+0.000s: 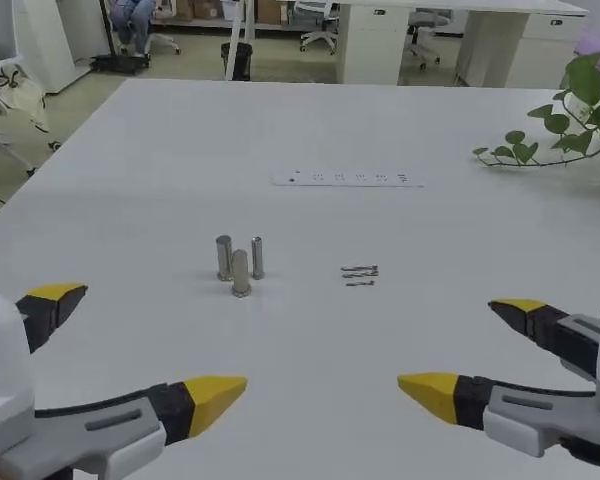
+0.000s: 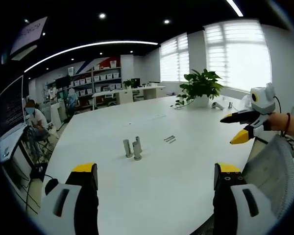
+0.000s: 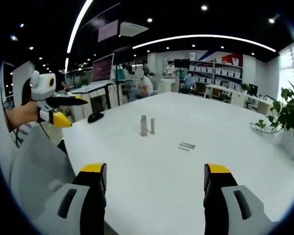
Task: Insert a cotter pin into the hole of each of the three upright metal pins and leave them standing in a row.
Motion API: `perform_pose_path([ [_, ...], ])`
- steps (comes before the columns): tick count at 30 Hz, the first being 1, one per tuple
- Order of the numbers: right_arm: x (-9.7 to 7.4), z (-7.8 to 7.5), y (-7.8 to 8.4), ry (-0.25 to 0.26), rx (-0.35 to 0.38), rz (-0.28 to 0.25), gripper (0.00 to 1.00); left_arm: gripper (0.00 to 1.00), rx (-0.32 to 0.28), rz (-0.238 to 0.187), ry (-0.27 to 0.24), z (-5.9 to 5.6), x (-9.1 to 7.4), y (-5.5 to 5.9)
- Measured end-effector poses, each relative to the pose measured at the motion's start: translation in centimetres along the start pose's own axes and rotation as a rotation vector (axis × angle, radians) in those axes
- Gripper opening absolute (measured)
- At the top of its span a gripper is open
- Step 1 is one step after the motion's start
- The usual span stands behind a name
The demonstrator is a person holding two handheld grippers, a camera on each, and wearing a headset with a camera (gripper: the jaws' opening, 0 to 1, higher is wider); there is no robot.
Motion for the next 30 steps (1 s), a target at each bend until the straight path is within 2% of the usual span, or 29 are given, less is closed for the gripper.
perform_pose_path([
  [8, -0.31, -0.01, 0.3, -0.001, -0.005, 0.016, 0.85, 0.99, 0.005, 0.006, -0.003, 0.24, 0.17, -0.12],
  [19, -0.38, 0.43, 0.54, -0.008, -0.016, 0.024, 0.98, 0.98, 0.006, 0.013, -0.005, 0.09, 0.08, -0.09],
  [30, -0.52, 0.71, 0.69, -0.004, -0.023, 0.027, 1.0, 0.99, 0.002, 0.004, -0.018, 0.19, -0.22, -0.03],
])
Point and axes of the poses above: the centre of the closed fingertips' face, and the gripper's own axes: x roughly forward along the fingers, z roughly to its left, y roughly out of its underside, the point moved 9 cm from there along -x, roughly backward along the fingers, and after that the axes turned 2 degrees about y, right-handed, at the moved point
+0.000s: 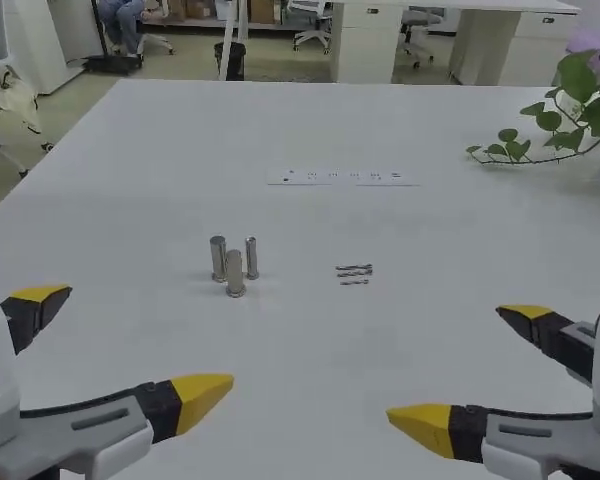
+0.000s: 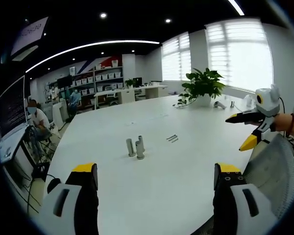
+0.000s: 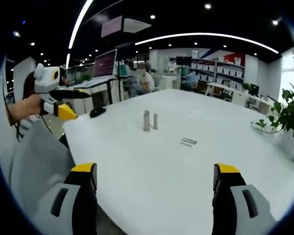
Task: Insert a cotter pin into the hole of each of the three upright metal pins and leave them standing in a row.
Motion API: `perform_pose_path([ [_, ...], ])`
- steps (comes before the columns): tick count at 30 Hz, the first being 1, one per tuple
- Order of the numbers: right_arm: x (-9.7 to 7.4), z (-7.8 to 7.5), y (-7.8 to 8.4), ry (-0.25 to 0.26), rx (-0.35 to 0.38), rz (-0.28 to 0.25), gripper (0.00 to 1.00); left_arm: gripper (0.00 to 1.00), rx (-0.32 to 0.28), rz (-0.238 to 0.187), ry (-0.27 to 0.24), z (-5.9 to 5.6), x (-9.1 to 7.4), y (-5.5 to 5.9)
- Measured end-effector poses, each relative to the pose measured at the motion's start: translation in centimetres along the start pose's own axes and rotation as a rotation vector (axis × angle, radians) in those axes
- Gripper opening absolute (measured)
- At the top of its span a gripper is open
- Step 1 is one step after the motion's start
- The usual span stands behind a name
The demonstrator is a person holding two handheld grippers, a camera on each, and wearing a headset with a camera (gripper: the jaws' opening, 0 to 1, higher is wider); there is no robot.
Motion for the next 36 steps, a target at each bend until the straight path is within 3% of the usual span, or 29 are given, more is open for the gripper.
perform_pose_path([
  [18, -0.1, -0.1, -0.1, 0.007, 0.038, -0.031, 0.94, 0.99, 0.007, -0.002, 0.005, 0.1, 0.4, -0.1],
  [26, 0.7, -1.1, -1.1, 0.007, 0.021, -0.076, 0.78, 0.97, 0.009, -0.003, 0.007, 0.5, 0.7, 0.1],
  [36, 3.7, -1.5, -2.5, -0.025, 0.014, -0.096, 0.63, 0.96, 0.013, -0.018, 0.013, 0.0, 1.1, 0.3],
])
Point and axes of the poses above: the centre of the closed fingertips' face, and the gripper's own axes: x roughly forward along the fingers, z roughly to its left, y roughly out of its underside, the point moved 9 cm from there along -x, roughly backward along the fingers, and after that the axes turned 2 degrees about y, right-handed, at the moved point
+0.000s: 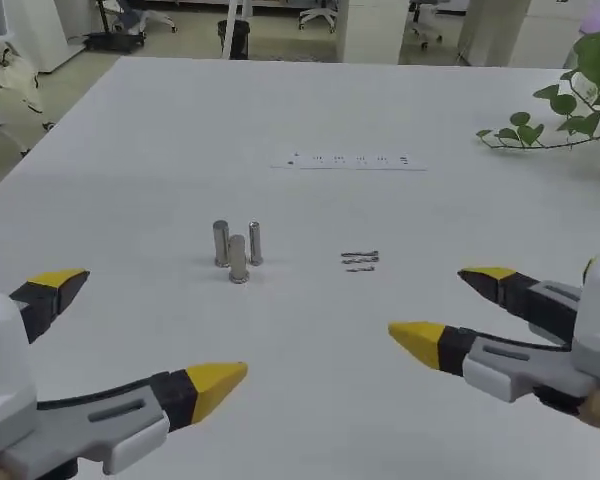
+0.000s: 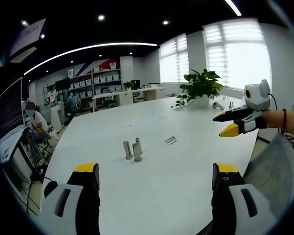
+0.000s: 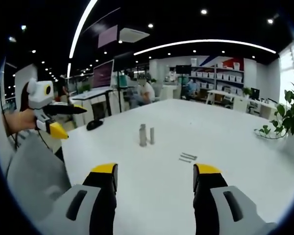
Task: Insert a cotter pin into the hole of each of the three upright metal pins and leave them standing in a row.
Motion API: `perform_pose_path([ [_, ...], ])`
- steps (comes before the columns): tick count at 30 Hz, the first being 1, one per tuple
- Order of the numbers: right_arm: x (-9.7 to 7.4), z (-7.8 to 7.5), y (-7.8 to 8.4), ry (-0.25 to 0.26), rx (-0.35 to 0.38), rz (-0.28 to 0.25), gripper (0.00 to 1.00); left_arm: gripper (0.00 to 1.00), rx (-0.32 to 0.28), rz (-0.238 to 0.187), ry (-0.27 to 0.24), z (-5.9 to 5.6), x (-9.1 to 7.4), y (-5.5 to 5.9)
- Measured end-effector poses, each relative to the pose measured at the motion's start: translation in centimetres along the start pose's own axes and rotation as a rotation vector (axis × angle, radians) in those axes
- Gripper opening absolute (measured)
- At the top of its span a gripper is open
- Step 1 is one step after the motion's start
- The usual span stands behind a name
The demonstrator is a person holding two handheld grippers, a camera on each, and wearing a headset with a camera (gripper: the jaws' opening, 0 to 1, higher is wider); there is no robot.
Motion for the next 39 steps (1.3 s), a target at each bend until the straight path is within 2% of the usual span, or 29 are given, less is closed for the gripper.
perform_pose_path([
  [11, 5.1, -0.7, -1.3, -0.043, -0.008, -0.019, 0.46, 0.94, -0.009, -0.005, 0.005, -0.2, 0.7, 0.0],
  [22, 10.5, -1.0, -1.7, -0.094, -0.01, -0.019, 0.41, 0.92, -0.016, 0.002, 0.013, 0.0, 1.6, 0.5],
  [39, 18.2, -0.2, -2.0, -0.16, -0.015, -0.028, 0.31, 0.92, -0.035, -0.005, 0.018, 0.2, 2.6, 0.8],
])
Point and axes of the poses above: the centre of the closed fingertips' face, and the gripper's own axes: x roughly forward along the fingers, z roughly to its left, y roughly out of its underside, the point moved 9 cm from there along -x, roughly backward along the fingers, and after that the axes turned 2 degrees about y, right-handed, at the moved point
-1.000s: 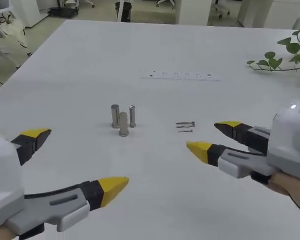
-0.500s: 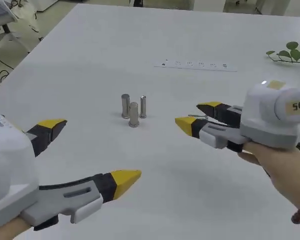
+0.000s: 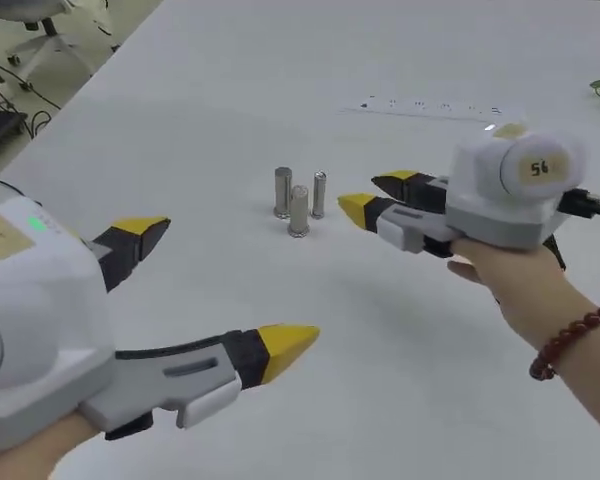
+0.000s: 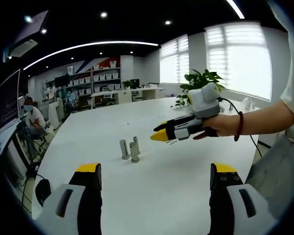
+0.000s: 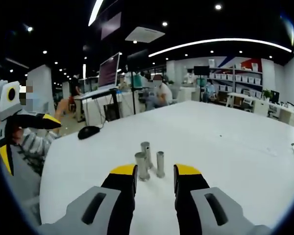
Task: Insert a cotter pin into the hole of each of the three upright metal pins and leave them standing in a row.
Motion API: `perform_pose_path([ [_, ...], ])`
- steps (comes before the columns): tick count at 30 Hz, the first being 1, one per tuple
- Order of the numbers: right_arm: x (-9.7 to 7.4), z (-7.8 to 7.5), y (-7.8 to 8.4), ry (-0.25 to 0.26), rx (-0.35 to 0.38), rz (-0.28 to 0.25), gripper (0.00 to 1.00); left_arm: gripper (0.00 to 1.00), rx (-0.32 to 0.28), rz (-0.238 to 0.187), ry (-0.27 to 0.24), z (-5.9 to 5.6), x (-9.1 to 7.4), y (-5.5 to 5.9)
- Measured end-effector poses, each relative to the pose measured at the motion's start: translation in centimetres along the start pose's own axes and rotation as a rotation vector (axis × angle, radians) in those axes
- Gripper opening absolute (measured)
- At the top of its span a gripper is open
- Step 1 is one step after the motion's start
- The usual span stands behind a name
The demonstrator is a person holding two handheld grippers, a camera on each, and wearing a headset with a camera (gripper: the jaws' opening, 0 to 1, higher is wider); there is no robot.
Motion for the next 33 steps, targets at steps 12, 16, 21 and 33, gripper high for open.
perform_pose_path([
  [12, 3.8, -0.2, 0.2, -0.026, 0.009, 0.002, 0.25, 0.91, -0.017, -0.001, -0.003, 0.2, 0.4, 0.2],
  [16, 5.0, -0.4, 0.7, -0.03, 0.01, 0.009, 0.23, 0.9, -0.017, 0.001, -0.006, 0.3, 0.4, 0.2],
  [21, 6.0, -0.6, 1.1, -0.025, 0.016, 0.02, 0.2, 0.9, -0.023, 0.0, -0.01, 0.3, 0.4, 0.2],
  [33, 6.6, -0.6, 1.0, -0.019, 0.01, 0.026, 0.13, 0.89, -0.029, 0.008, -0.019, 0.4, 0.3, 0.3],
])
Point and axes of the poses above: the centre of the closed fingertips' face, and the gripper's own axes: x roughly forward along the fingers, z roughly to its left, y roughly out of its underside, the point moved 9 cm from there along -x, roughly backward along the fingers, and after that the axes turned 2 degrees about y, right-handed, at the moved point
